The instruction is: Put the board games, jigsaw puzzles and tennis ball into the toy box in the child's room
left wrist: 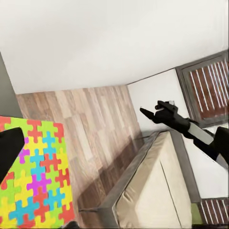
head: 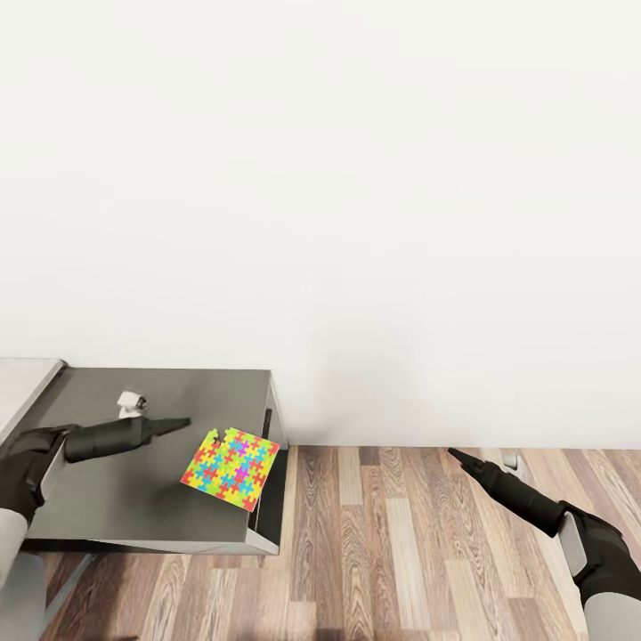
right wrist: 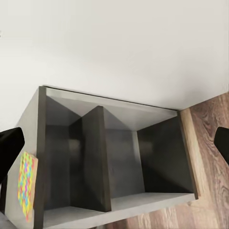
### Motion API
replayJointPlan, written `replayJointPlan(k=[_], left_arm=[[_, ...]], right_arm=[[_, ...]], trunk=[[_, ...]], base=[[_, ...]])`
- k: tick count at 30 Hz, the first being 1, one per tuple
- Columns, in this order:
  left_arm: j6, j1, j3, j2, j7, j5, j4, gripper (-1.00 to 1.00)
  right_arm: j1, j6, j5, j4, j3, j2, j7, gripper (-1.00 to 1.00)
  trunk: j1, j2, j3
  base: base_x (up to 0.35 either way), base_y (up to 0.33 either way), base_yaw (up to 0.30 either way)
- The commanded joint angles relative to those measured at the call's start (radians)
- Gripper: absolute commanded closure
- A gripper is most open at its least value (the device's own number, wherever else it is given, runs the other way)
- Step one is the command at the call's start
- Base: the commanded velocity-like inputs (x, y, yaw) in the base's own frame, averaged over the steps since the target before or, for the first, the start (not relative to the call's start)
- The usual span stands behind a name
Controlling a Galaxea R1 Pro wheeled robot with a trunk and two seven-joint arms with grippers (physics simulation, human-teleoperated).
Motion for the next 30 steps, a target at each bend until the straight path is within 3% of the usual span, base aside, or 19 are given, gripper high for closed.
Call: replayJointPlan(k=[1, 4, 6, 10, 30], left_arm=[[0.008, 0.016, 0.001, 0.002, -0.014, 0.001, 0.0, -1.0], [0.009, 0.05, 0.028, 0.006, -0.014, 0.003, 0.001, -1.0], [0.012, 0.058, 0.064, 0.007, -0.014, 0.003, -0.001, -1.0], [0.013, 0.064, 0.095, 0.007, -0.014, 0.004, -0.003, -1.0], [0.019, 0.065, 0.107, 0.005, -0.014, 0.005, -0.038, -1.0]], right_arm=[[-0.001, 0.008, -0.004, 0.0, -0.002, 0.0, 0.002, -1.0], [-0.001, 0.01, -0.004, -0.004, -0.002, 0.0, 0.013, -1.0], [-0.001, 0.01, -0.004, -0.005, -0.002, 0.001, 0.037, -1.0], [-0.001, 0.01, -0.003, -0.006, -0.001, 0.001, 0.085, -1.0], [-0.001, 0.009, -0.004, -0.007, 0.0, 0.003, 0.124, -1.0]], trunk=[[0.001, -0.002, -0.001], [0.001, -0.002, 0.0], [0.001, -0.002, 0.002], [0.001, -0.002, 0.008], [0.001, -0.002, 0.041]], base=[[0.0, 0.0, 0.0], [0.0, 0.0, 0.0], [0.0, 0.0, 0.0], [0.0, 0.0, 0.0], [0.0, 0.0, 0.0]])
